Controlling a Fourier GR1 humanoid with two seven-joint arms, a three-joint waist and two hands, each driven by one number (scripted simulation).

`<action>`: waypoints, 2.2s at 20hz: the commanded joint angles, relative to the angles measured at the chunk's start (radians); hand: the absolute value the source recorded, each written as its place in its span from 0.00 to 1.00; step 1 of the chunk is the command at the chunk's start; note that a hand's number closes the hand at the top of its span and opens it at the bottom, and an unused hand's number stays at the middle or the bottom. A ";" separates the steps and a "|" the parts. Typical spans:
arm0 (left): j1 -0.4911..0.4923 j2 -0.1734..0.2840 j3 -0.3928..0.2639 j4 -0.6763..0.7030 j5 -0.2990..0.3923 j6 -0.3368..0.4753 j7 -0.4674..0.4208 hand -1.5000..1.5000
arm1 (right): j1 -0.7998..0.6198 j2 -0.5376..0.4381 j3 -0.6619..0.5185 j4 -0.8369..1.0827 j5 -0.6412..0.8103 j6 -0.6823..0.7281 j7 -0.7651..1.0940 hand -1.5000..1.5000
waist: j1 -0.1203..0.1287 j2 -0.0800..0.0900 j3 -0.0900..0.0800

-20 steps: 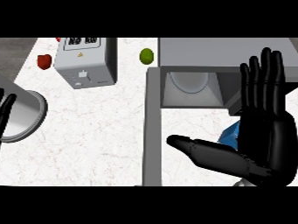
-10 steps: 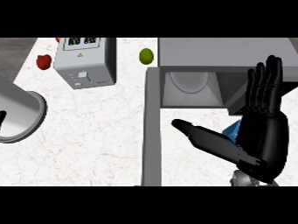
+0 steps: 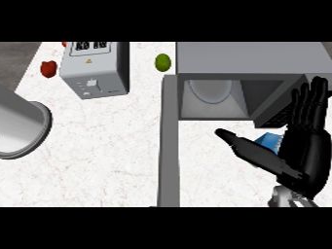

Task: Pick up the milk, place it into the microwave and close the microwave

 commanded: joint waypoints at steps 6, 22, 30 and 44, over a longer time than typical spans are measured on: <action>0.014 0.007 0.044 -0.034 0.058 -0.030 0.049 0.00 | 0.198 0.010 -0.073 0.085 -0.151 0.041 -0.238 0.00 | -0.004 -0.001 0.000; 0.066 -0.043 0.102 -0.012 0.040 -0.133 -0.020 0.00 | 0.256 0.007 -0.200 0.363 -0.323 0.189 -0.567 0.00 | -0.001 0.000 0.000; 0.147 -0.105 0.060 -0.092 0.023 -0.142 -0.018 0.00 | 0.217 -0.017 -0.249 0.435 -0.348 0.249 -0.637 0.00 | 0.000 -0.001 0.000; 0.093 -0.090 0.103 -0.118 0.048 -0.136 0.067 0.00 | 0.065 -0.043 -0.419 0.891 -0.355 0.174 -0.820 0.00 | 0.003 0.000 0.000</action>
